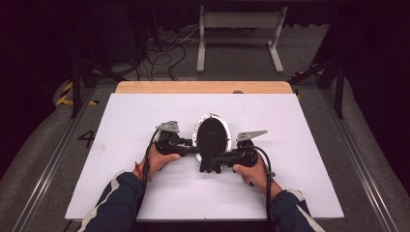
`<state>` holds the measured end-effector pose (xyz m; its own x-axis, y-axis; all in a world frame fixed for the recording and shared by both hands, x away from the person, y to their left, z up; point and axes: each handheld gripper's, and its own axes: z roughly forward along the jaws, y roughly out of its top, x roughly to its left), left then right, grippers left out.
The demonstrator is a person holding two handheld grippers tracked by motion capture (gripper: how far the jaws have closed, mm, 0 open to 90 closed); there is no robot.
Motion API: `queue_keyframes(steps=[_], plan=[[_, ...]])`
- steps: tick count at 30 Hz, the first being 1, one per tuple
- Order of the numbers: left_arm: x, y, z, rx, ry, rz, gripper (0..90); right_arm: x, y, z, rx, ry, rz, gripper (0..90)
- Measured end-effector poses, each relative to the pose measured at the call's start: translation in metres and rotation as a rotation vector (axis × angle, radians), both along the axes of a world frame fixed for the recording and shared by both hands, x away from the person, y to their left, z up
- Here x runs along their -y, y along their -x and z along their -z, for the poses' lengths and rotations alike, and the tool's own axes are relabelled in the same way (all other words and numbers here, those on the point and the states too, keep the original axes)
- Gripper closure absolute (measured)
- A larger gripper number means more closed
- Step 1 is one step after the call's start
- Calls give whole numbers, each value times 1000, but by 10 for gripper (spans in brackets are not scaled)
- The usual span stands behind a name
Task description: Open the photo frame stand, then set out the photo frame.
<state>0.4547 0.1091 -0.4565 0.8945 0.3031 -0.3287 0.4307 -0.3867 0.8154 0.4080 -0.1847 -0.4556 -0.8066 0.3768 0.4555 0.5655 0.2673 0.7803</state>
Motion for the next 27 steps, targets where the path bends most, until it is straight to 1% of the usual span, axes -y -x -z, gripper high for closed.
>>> queue_keyframes(steps=[2,4,5,8,9,10,13,14,17,18,19,20,22,24,27], plan=[[0,0,0,0,3,5,592,0,0,0,2,0,-2,698],[1,1,0,1,5,8,600,0,0,0,-7,3,0,698],[1,2,-1,-2,14,9,610,1,-1,1,-11,3,1,698],[1,4,-3,4,23,24,650,3,-2,3,-25,1,7,703],[1,5,-4,3,29,28,663,3,-2,3,-23,2,8,709],[0,5,-5,18,28,36,674,3,-2,2,-20,3,8,717],[2,10,-10,49,23,28,698,3,-1,2,-22,-1,17,747],[3,12,-12,74,13,23,700,3,-1,2,-23,-2,18,755],[4,15,-15,124,-7,9,714,4,0,0,-19,-12,14,770],[5,16,-17,135,-11,5,714,4,1,0,-19,-15,15,774],[5,16,-17,135,-11,5,717,4,1,0,-19,-15,15,774],[6,17,-17,151,-15,-2,720,4,2,-1,-12,-8,12,782],[6,18,-18,174,-24,-5,721,4,2,-2,-12,-10,11,782],[6,19,-18,173,-20,-11,724,4,3,-3,-11,-6,10,783],[7,21,-19,209,-28,-32,722,3,3,-4,-10,-8,9,782]])
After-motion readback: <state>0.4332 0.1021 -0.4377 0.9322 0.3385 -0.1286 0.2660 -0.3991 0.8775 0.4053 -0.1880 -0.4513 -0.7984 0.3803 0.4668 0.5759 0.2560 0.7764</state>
